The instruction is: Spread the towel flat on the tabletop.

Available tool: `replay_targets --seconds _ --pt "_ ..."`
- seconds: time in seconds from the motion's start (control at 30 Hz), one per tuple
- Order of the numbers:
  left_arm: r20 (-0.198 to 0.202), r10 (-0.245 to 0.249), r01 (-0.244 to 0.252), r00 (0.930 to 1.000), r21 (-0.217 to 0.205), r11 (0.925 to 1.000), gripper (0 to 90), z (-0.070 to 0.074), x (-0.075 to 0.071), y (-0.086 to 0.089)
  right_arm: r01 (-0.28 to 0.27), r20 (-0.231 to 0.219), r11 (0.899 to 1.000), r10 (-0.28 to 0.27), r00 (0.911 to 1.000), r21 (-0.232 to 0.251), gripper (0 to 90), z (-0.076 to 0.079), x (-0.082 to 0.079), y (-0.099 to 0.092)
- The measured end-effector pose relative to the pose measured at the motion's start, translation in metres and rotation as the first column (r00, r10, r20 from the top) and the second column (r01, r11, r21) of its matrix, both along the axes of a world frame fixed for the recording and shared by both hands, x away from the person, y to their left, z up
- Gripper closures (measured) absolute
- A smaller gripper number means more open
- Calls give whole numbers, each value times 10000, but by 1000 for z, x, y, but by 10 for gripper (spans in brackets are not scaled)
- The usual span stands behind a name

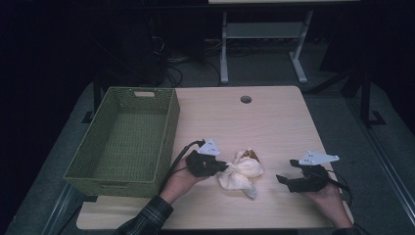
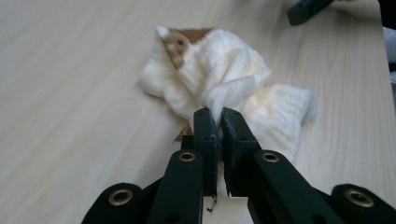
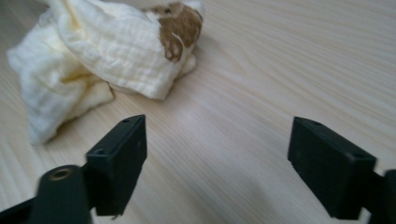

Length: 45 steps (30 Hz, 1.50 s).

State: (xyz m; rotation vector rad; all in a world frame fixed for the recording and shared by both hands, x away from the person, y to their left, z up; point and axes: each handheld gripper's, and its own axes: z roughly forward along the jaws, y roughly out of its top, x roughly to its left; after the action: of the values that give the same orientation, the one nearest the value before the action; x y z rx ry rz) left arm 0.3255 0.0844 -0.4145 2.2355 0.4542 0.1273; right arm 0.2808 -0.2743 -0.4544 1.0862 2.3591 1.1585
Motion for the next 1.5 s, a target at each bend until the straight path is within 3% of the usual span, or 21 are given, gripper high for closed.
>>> replay_targets --seconds 0.1,0.33,0.67,0.83,0.9,0.97,1.0,1.13,1.27,1.5 --pt "24 459 -458 9989 -473 9978 849 9 2 7 -111 2 9998 111 9999 177 252 3 3 3" --pt "240 1265 -1242 9917 -802 9890 849 17 8 18 -601 -172 9975 607 9980 361 295 4 13 23" --pt "461 2448 -2369 9685 -1333 9623 850 35 14 31 -1221 -146 9919 1227 9923 335 314 1 27 53" --pt "408 2721 -2622 9614 -1636 9510 850 39 16 38 -1460 -198 9888 1466 9890 305 347 -1 34 70" --pt "422 2765 -2665 9601 -1626 9500 850 40 17 40 -1556 -222 9876 1561 9875 226 373 -5 38 74" --pt "434 2854 -2751 9574 -1627 9476 850 40 18 41 -1554 -253 9878 1554 9875 25 380 -6 38 74" --pt "399 2927 -2825 9554 -1663 9448 850 40 19 42 -1486 -318 9884 1475 9885 -325 417 -9 39 72" --pt "364 3186 -3080 9472 -1732 9355 850 42 20 47 -1394 -261 9894 1384 9900 -401 478 -10 43 71" --pt "332 3243 -3132 9454 -1833 9318 850 44 20 50 -1217 -179 9924 1220 9924 178 576 -11 59 71" --pt "286 3269 -3169 9446 -1791 9314 851 43 21 51 -1302 -412 9905 1320 9904 445 617 -17 67 72"
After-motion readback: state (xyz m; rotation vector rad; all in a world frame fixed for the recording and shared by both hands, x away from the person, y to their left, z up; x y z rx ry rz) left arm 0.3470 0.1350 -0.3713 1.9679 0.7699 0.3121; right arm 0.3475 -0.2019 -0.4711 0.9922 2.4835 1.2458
